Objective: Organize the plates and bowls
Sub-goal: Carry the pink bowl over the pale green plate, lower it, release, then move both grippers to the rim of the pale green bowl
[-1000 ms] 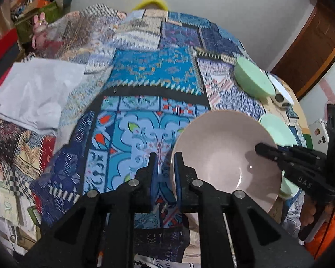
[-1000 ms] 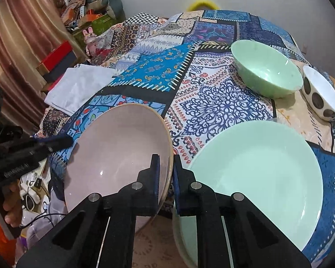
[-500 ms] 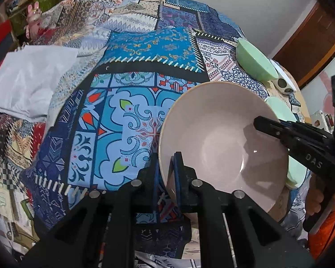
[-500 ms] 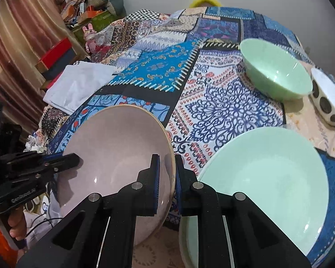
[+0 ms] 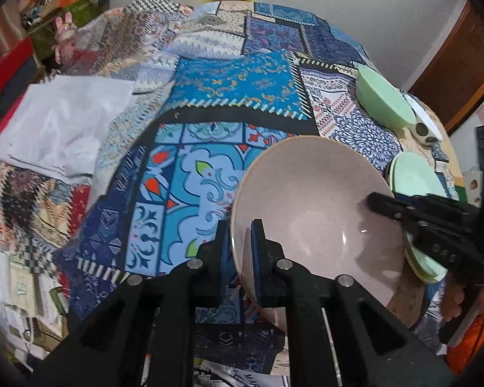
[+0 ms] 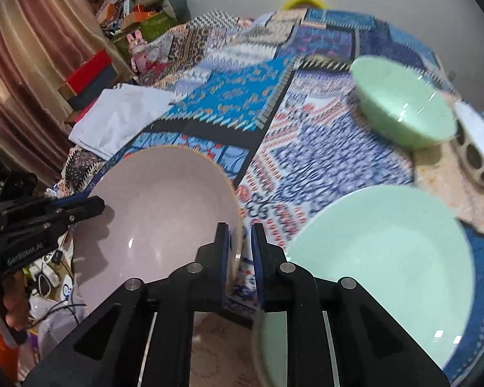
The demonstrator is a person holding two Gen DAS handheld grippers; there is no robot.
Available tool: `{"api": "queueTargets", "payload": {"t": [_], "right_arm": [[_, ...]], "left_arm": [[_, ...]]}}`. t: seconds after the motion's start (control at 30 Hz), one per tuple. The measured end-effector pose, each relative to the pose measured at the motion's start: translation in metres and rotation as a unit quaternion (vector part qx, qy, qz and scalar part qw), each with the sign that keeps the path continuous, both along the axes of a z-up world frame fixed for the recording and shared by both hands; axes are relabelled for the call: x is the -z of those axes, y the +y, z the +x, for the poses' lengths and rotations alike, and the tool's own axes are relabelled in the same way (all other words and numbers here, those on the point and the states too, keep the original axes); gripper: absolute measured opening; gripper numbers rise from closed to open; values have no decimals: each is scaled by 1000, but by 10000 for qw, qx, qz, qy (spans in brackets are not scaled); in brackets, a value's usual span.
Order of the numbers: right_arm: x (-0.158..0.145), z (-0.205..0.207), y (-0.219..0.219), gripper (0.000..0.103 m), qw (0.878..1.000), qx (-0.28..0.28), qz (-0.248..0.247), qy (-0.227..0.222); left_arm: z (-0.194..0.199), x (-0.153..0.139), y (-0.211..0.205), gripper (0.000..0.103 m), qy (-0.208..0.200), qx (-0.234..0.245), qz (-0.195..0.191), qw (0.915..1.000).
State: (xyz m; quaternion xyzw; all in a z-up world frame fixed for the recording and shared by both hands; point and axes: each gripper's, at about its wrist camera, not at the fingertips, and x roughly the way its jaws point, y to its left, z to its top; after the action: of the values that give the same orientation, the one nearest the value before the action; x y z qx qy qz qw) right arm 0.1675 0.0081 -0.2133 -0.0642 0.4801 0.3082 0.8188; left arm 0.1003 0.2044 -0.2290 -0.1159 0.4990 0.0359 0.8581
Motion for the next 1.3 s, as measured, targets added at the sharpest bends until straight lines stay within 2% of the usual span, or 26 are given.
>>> {"api": "queueTargets", "payload": {"t": [0.07, 0.13, 0.23, 0.3, 0.4, 0.47, 0.57, 0.6, 0.73, 0.83, 0.9, 0.97, 1.17, 1.3], "right_arm": [[-12, -1, -13, 17, 9999, 62, 32, -140], [-22, 0, -26, 20, 9995, 147, 29, -294], [-42, 2, -51, 27, 9982, 294, 141, -508], [-57, 4, -68, 39, 9964, 425, 231, -700], [-77, 6, -91, 55, 9911, 676, 239, -1125], [-87, 8, -103, 62, 9872, 815, 206, -1353], [-96, 16, -118, 72, 9814, 1029, 94, -1620], [-97, 21, -124, 77, 9799, 1110, 78, -1655], [-97, 38, -139, 85, 9778, 1310, 11, -1633], [-92, 55, -143, 91, 9774, 1418, -37, -1565], [-89, 65, -145, 99, 9775, 1465, -69, -1518], [-85, 76, -147, 103, 9788, 1456, 39, -1437], [-68, 105, -149, 103, 9809, 1589, 234, -1095], [-52, 123, -145, 103, 9822, 1675, 105, -845]], "left_arm": [[0, -7, -1, 26, -59, -37, 111, 9999], [-2, -19, -1, 42, -234, -130, 230, 9994], [-4, -43, -7, 49, -581, -184, 519, 9968], [-2, -59, -15, 55, -789, -129, 607, 9949], [4, -82, -31, 60, -1114, -19, 630, 9918], [10, -92, -43, 62, -1249, 53, 650, 9900], [26, -107, -62, 71, -1442, 171, 523, 9880], [35, -112, -70, 72, -1509, 226, 470, 9872], [66, -119, -96, 74, -1564, 413, 435, 9859], [90, -117, -114, 75, -1539, 569, 490, 9852], [108, -113, -126, 75, -1483, 695, 526, 9851], [123, -107, -132, 75, -1408, 759, 514, 9858], [171, -81, -144, 75, -1114, 888, 526, 9884], [195, -63, -146, 75, -942, 941, 599, 9893]]}}
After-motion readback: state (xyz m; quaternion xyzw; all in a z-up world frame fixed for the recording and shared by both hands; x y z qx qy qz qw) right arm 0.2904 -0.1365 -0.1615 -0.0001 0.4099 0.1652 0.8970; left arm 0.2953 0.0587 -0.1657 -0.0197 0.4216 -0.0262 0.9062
